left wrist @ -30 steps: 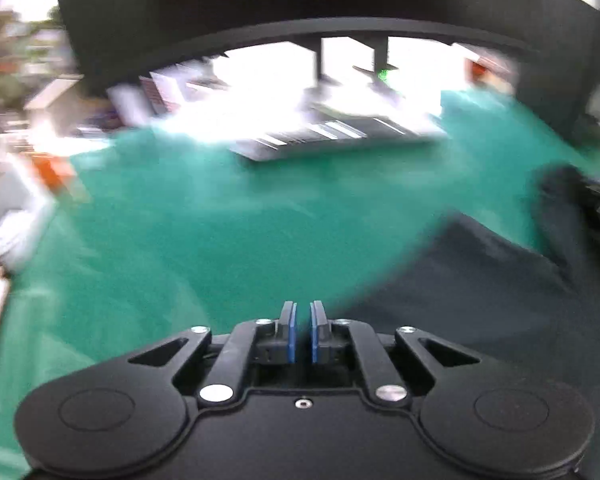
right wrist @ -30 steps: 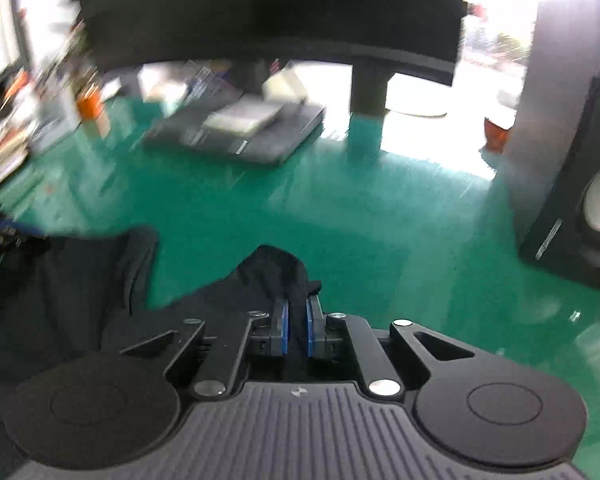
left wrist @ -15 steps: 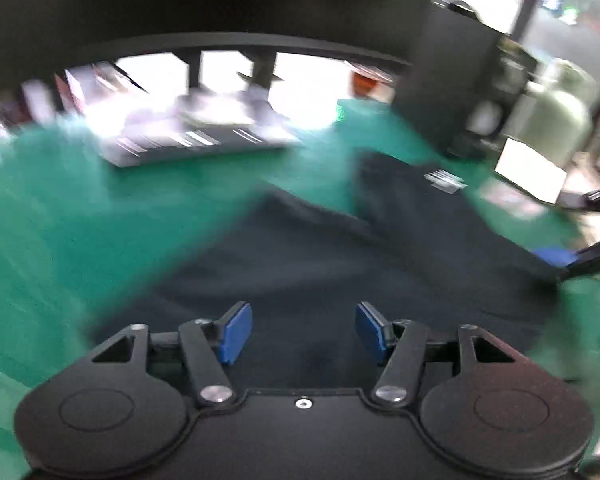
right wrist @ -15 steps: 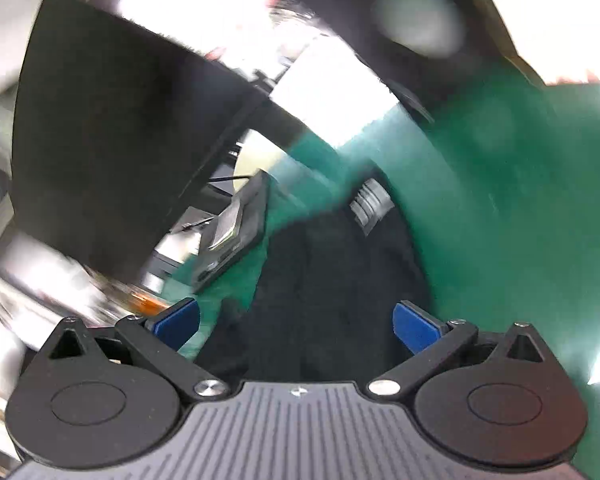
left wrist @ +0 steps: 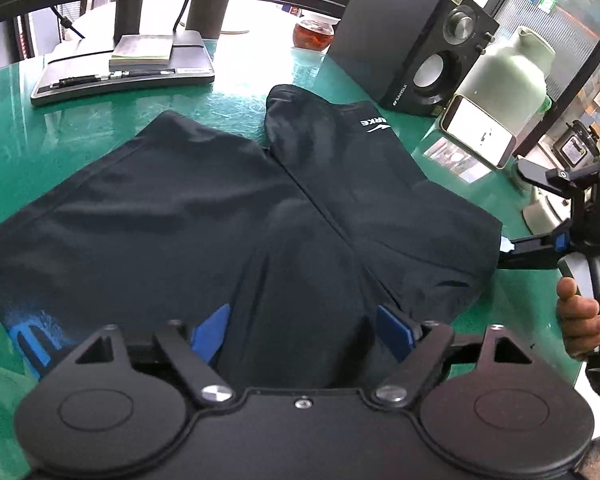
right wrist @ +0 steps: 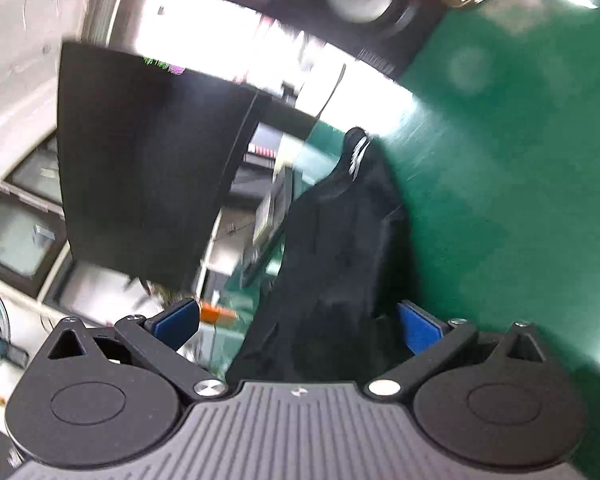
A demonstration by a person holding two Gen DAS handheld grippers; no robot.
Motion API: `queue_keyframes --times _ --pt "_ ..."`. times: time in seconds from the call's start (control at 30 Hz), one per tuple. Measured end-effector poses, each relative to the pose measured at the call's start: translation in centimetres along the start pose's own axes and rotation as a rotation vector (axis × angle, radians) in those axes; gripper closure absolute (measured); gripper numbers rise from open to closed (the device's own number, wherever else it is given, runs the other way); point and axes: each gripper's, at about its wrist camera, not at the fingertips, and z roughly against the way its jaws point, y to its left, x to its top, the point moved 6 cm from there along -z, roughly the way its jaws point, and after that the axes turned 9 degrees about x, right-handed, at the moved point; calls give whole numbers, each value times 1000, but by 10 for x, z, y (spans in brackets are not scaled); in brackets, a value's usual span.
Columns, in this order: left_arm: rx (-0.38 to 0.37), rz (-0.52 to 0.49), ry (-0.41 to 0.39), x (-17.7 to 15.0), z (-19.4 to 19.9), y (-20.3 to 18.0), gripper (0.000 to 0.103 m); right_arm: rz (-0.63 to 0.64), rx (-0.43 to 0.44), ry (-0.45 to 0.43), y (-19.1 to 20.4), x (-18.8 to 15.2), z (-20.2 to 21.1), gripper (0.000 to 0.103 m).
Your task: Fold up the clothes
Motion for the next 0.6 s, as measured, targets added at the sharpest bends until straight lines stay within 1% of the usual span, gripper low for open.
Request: queue_keyframes --times 0.07,0.17,0.2,0.3,0.33,0.37,0.4,0.43,0.47,0.5,0.6 --pt "13 -4 -4 -1 2 0 23 -53 33 89 2 -5 -4 0" --pt "27 -1 -10 -2 4 1 21 -206 108 139 10 -11 19 0" --pt "31 0 -12 -2 4 2 20 -247 144 108 14 -9 36 0" --pt "41 -13 -12 -2 2 0 15 -299 261 -43 23 0 83 0" --pt "44 -19 -8 -1 1 -1 15 -307 270 -87 22 1 95 0" --pt "48 -25 -2 1 1 -3 15 -310 260 -122 19 2 105 0" --pt "42 -28 0 3 1 -4 15 -287 187 -152 15 2 111 0" --pt "28 -29 -4 6 2 -6 15 -263 123 -162 13 2 112 0" --pt "10 -35 -11 11 3 -9 15 -216 44 -150 11 1 109 0" --pt "-3 -54 -22 20 4 -15 15 -167 -13 -121 9 -1 102 0" --pt "-10 -122 -66 55 -6 -32 15 -111 -49 -37 5 -5 74 0"
